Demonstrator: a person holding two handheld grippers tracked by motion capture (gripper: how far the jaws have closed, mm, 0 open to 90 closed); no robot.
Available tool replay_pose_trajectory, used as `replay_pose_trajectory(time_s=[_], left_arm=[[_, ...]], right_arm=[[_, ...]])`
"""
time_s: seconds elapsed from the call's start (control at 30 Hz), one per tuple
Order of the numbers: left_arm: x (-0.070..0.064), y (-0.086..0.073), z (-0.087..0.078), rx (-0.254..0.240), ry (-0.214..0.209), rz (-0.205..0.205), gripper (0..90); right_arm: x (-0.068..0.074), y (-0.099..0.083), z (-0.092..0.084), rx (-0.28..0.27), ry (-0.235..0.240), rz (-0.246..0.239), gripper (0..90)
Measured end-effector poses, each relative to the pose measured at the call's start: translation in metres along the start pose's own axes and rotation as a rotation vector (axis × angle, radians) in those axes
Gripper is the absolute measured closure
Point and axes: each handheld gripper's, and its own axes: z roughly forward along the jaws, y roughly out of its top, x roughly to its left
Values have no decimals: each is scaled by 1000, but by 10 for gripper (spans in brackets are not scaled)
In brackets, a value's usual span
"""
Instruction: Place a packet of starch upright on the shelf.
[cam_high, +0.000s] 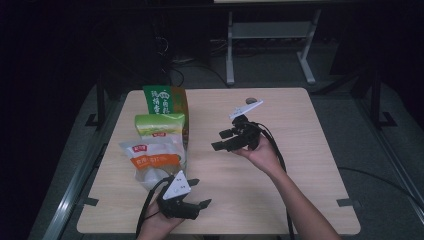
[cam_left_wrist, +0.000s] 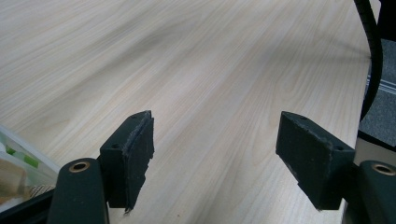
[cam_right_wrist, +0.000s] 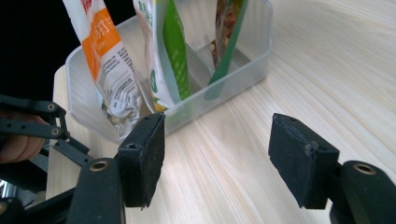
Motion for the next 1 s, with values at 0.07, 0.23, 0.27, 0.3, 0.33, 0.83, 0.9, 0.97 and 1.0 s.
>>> replay_pose_trajectory(time_s=[0.07, 0.23, 0.27, 0.3, 0.33, 0.83, 0.9, 0.97, 1.0], left_arm=[[0, 0, 0, -1, 0, -2, 275], [1, 0, 0, -1, 1, -2, 275], [1, 0, 0, 2, 0, -3, 275], [1, 0, -1, 0, 0, -3, 275], [1, 0, 0, -4, 1, -4, 275], [3, 0, -2, 1, 5, 1, 274], [4, 0, -1, 1, 4, 1, 275], [4, 0, -1, 2, 4, 1, 275], [4, 0, -1, 3, 4, 1, 274]], right_arm=[[-2, -3, -4, -2, -6, 1, 355], [-5, -11, -13, -8, -18, 17, 349], [-6, -13, -15, -6, -20, 15, 346], [-7, -15, -17, -4, -24, 18, 339], [-8, -16, -18, 4, -25, 23, 338], [-12, -40, -40, 14, -46, 56, 329], [-12, -44, -42, 1, -51, 49, 332], [-12, -48, -45, 6, -56, 54, 330], [-12, -50, -47, 5, -61, 53, 330]])
